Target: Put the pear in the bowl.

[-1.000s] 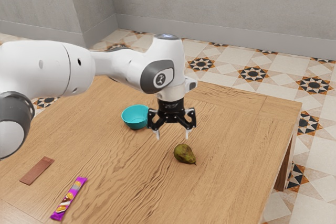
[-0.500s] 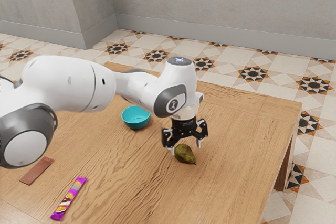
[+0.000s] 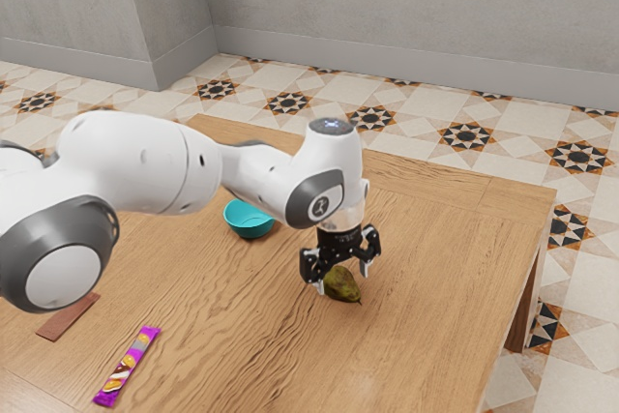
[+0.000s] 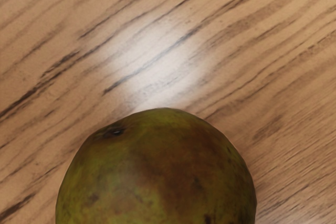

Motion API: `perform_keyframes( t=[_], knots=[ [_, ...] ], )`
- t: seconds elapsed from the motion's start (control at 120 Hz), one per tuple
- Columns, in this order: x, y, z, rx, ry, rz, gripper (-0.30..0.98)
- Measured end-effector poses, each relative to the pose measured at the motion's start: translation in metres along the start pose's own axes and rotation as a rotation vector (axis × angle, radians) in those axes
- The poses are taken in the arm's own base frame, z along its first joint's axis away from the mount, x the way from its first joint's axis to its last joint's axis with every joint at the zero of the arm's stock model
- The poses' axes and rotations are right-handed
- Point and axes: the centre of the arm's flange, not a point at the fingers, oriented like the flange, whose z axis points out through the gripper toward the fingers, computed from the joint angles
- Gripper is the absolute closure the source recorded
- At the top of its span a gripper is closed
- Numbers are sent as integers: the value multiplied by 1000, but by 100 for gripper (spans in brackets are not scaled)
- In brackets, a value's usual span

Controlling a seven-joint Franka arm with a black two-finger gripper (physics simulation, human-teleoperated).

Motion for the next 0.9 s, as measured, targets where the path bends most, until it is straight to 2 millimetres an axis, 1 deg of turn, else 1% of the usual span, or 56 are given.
perform_keyframes(
  t=[0.183,0.333,0.467,0.675,0.733,0.9],
  knots=[
    [3,-1,4,3,0,-31,5],
    [5,-1,4,2,2,-50,16],
    [10,-3,9,9,1,-69,23],
    [13,-4,9,9,1,-84,26],
    [12,-4,5,4,1,-86,27],
    [8,-5,-15,-19,4,-86,29]
  ],
)
